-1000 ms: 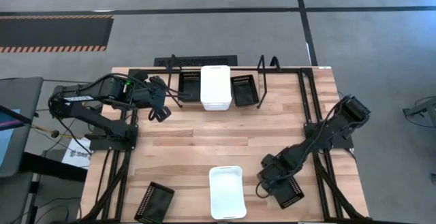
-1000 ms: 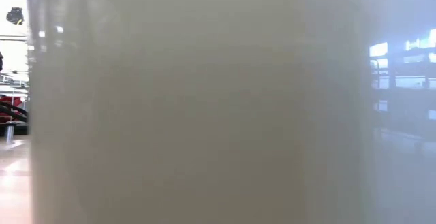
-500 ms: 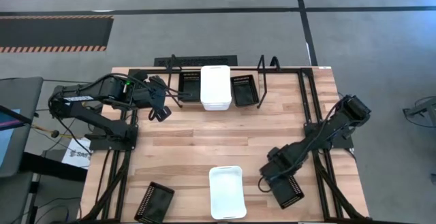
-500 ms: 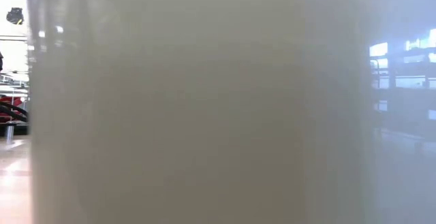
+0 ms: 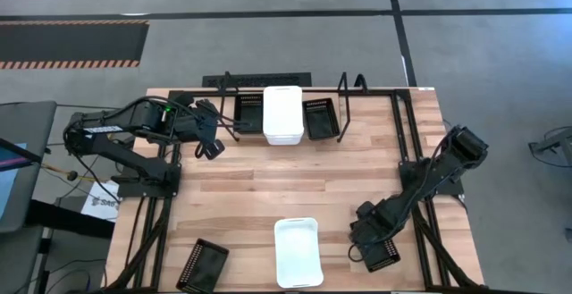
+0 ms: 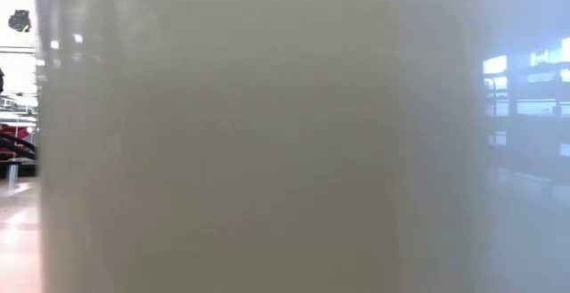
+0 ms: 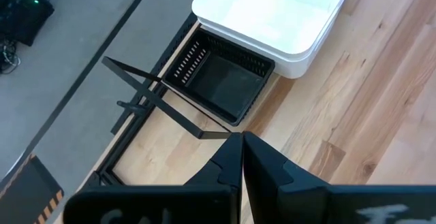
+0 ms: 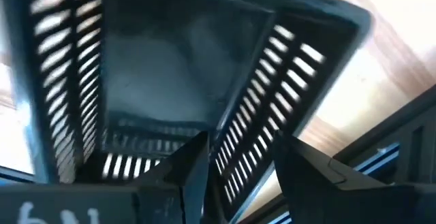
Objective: Stack baskets on shelf by color
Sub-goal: Stack the black bin on top of the right black bin on the shelf
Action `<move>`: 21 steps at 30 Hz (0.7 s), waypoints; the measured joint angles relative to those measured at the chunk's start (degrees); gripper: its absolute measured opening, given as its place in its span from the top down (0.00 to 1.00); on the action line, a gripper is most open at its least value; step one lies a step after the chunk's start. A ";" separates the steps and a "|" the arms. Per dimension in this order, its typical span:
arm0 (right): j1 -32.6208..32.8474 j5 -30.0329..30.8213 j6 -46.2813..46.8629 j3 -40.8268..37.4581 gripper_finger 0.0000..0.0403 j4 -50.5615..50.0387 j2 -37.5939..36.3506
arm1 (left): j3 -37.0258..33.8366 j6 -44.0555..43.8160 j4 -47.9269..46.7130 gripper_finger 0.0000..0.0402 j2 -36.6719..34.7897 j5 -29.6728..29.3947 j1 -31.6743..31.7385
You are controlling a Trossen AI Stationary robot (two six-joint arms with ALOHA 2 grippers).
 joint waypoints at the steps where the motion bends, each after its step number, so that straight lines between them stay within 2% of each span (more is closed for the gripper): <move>1: 0.29 0.00 0.51 -0.13 0.54 0.17 0.00 | 0.00 0.02 0.00 1.00 0.00 0.00 0.00; 7: 0.06 -0.01 2.09 -0.18 0.54 0.21 0.02 | 0.00 -0.04 0.02 1.00 0.00 0.00 0.01; 15: -3.94 0.20 0.24 3.96 0.54 -0.88 0.02 | 0.00 -0.65 0.15 1.00 0.00 0.00 0.01; 21: -3.95 0.97 0.43 4.73 0.54 -10.63 0.02 | 0.00 -0.65 0.15 1.00 0.00 0.00 0.00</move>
